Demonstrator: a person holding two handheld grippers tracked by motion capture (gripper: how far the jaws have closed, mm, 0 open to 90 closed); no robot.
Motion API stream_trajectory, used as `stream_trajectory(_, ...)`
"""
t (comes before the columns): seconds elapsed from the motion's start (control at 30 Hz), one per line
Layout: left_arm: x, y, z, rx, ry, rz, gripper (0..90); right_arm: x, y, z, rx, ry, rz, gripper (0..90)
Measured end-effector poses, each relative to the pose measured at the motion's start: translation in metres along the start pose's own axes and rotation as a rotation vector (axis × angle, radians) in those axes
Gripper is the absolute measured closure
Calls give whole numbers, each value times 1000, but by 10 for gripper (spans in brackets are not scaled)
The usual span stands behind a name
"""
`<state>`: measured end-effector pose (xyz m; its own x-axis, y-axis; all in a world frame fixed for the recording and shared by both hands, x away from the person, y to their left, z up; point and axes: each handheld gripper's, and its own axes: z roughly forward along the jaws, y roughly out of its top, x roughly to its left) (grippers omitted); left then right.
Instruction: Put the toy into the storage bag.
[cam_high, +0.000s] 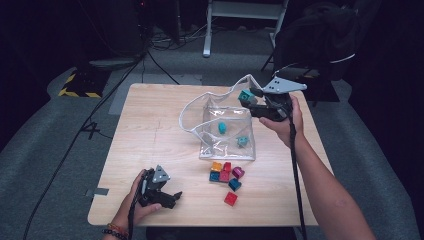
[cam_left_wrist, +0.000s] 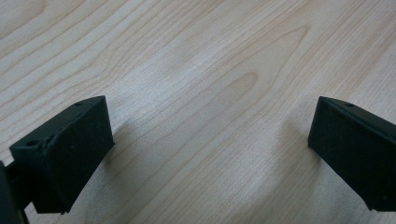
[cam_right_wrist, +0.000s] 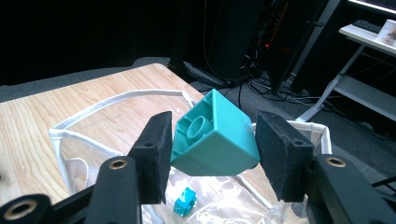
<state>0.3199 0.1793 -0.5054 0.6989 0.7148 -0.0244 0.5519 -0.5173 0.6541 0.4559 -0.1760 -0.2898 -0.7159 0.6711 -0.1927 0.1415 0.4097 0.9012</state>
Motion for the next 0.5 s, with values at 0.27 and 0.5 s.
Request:
stream_trajectory(0.27, 0, 0, 0, 0, 0, 0, 2, -2, 0, 9, 18, -12, 11, 480)
stream_trajectory(0.5, 0, 0, 0, 0, 0, 0, 2, -6, -4, 20, 52, -35, 31, 472)
